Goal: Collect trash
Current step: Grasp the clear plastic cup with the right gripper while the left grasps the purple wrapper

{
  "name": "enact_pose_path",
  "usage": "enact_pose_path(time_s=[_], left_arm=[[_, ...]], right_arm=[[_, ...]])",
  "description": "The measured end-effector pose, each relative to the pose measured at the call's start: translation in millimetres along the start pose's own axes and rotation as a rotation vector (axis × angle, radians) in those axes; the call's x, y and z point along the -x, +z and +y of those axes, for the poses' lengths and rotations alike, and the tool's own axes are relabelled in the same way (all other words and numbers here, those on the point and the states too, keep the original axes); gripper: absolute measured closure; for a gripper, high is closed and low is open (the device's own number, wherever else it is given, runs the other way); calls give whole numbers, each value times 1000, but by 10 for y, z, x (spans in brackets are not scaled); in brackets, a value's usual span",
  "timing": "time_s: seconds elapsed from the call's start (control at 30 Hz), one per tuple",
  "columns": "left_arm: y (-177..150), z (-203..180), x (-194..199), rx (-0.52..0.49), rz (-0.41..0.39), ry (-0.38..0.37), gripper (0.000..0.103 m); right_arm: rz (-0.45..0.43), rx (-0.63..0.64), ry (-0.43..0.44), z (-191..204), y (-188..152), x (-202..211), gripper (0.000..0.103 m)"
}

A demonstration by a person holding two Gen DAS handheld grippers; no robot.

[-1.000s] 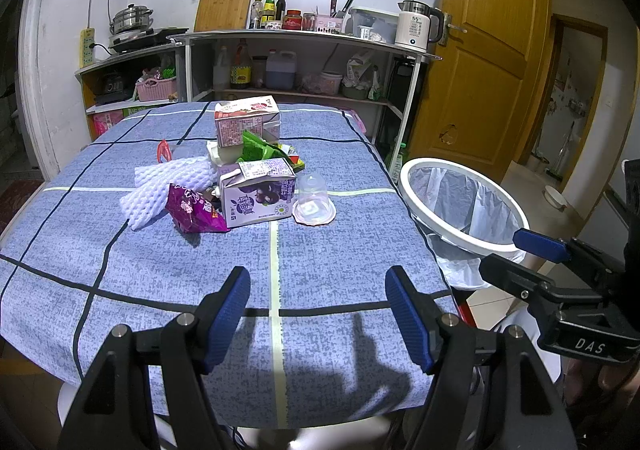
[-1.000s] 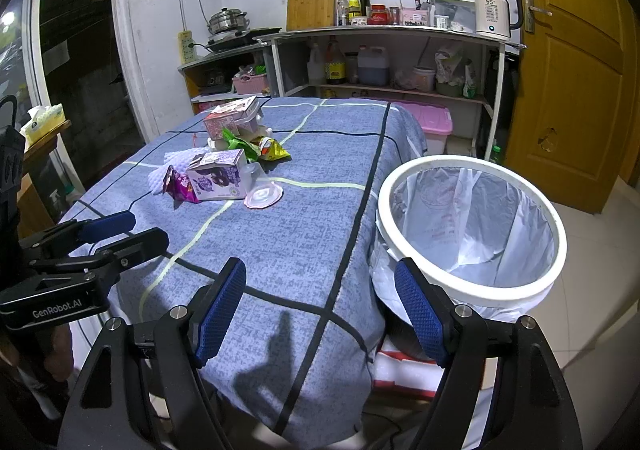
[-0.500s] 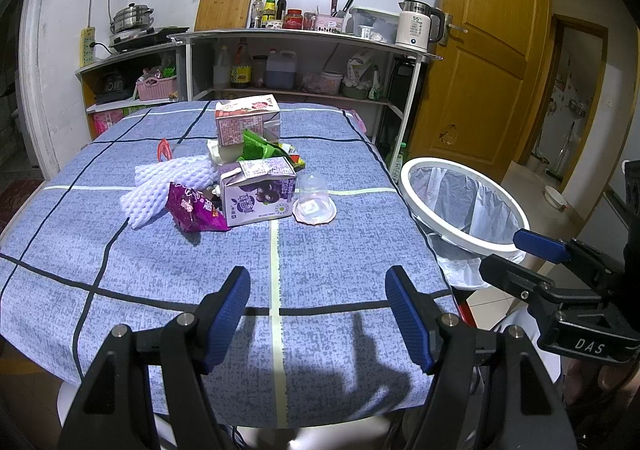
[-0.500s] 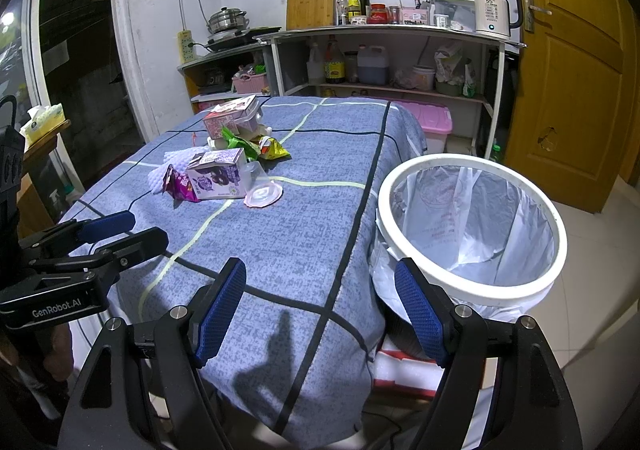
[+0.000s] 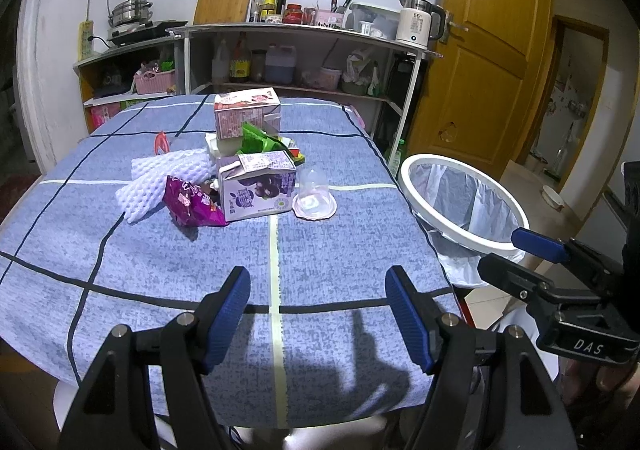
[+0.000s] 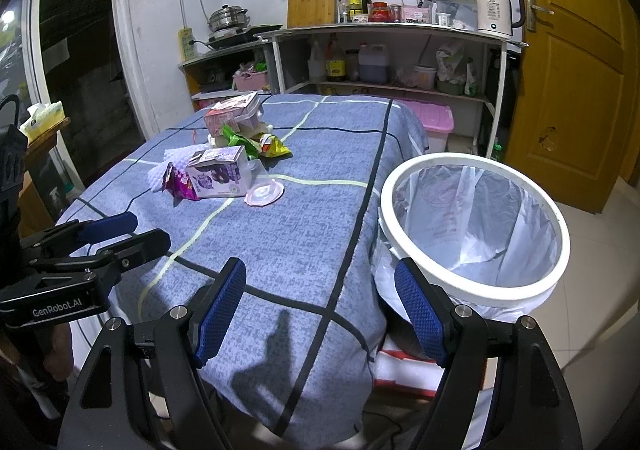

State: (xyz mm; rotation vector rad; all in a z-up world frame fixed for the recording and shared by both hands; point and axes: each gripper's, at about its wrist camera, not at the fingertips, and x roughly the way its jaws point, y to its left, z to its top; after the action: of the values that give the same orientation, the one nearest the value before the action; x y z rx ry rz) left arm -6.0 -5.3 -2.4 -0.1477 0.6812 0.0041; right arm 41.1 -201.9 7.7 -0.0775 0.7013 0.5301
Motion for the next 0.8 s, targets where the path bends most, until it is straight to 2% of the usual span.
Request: enact_pose_path(time_s=[0.3, 0.8], left_arm=[[47, 249, -114, 78, 24, -20, 31], [264, 827, -374, 148, 25, 63, 31]], right_arm=[[15, 17, 21, 76, 65, -164, 26], [77, 73, 123, 344, 387, -777, 26]])
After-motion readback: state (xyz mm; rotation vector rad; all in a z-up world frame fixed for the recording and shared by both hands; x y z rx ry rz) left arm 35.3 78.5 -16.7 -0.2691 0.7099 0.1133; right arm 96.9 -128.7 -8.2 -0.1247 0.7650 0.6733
